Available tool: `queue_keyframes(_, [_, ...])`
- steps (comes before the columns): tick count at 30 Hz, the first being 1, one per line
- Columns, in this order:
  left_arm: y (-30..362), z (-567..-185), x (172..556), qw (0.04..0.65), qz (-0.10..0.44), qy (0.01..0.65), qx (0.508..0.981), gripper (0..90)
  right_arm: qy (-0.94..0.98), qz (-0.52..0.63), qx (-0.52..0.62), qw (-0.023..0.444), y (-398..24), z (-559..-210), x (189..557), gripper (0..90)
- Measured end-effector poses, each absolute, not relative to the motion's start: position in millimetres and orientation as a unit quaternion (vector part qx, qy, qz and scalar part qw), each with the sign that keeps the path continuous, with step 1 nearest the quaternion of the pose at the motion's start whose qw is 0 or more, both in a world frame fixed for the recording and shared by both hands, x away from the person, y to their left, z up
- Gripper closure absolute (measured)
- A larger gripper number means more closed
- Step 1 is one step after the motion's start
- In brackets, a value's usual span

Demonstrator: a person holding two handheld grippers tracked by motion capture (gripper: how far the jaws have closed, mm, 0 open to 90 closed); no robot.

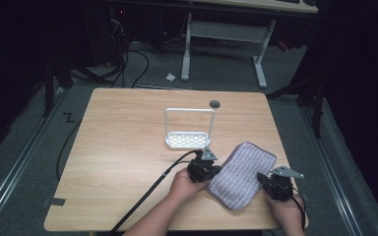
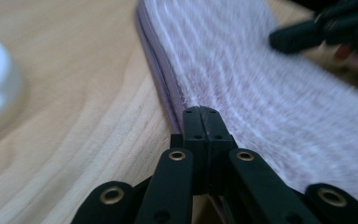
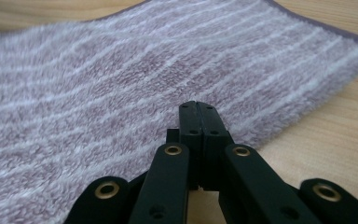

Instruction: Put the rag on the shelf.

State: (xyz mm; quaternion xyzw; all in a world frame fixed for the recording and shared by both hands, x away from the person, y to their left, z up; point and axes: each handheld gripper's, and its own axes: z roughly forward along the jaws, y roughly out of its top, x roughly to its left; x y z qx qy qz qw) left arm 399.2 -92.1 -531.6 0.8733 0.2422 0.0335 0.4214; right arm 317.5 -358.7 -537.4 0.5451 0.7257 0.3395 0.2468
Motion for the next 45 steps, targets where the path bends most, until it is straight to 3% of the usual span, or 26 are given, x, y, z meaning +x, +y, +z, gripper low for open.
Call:
queue_keyframes(11, [-76.3,-535.9,377.0,0.426,0.025,0.225,0.876,90.0,0.725,0.356,0.541,0.236,-350.4,-539.2,327.7,90.0])
queue_keyframes(27, [17.5,-538.9,298.2,0.438,-0.018,0.231,0.869,90.0,0.793,0.370,0.444,0.194,-279.3,-539.4,297.9,90.0])
queue_keyframes(30, [30.4,-536.7,300.0,0.454,-0.015,0.251,0.855,89.9,0.799,0.371,0.434,0.188,-270.5,-538.7,297.2,90.0])
queue_keyframes(33, [34.8,-527.2,325.1,0.479,0.020,0.292,0.828,86.7,0.783,0.387,0.441,0.205,-269.3,-529.1,302.1,88.6])
queue_keyframes(36, [16.9,-526.7,346.4,0.473,0.042,0.299,0.827,85.8,0.775,0.372,0.460,0.222,-274.4,-528.8,313.3,89.0])
queue_keyframes(41, [-4.1,-534.6,360.0,0.439,0.055,0.292,0.848,85.3,0.780,0.359,0.468,0.209,-269.4,-537.5,321.4,89.8])
queue_keyframes(45, [11.5,-540.1,355.1,0.434,0.045,0.298,0.849,85.5,0.784,0.369,0.456,0.201,-255.5,-539.1,322.2,89.8])
